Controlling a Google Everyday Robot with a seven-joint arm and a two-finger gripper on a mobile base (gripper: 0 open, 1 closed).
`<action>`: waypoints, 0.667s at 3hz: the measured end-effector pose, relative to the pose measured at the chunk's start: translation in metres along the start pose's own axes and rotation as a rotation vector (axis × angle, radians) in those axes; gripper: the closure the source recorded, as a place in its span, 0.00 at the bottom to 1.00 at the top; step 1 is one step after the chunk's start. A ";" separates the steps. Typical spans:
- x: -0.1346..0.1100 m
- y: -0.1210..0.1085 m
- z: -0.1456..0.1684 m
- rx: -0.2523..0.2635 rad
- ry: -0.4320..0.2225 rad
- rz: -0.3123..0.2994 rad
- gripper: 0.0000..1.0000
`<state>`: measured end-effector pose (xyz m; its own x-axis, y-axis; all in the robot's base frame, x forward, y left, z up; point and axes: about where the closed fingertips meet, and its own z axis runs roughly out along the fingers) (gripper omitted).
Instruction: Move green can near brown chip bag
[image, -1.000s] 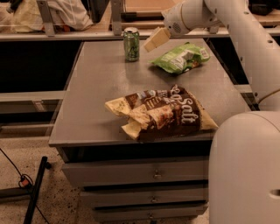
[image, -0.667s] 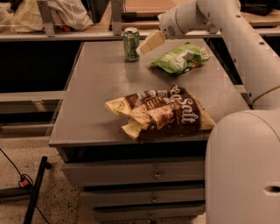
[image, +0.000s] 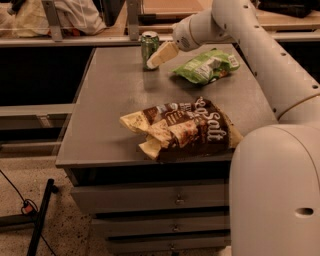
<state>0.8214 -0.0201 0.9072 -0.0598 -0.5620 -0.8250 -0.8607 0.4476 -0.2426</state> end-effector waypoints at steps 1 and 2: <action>0.002 0.003 0.014 0.000 -0.003 0.010 0.00; 0.001 0.003 0.024 0.006 -0.021 0.020 0.00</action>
Offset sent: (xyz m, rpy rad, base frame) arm 0.0135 0.0203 -0.0140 0.0557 -0.0167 -0.0274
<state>0.8305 -0.0025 0.8931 -0.0660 -0.5385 -0.8401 -0.8565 0.4625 -0.2292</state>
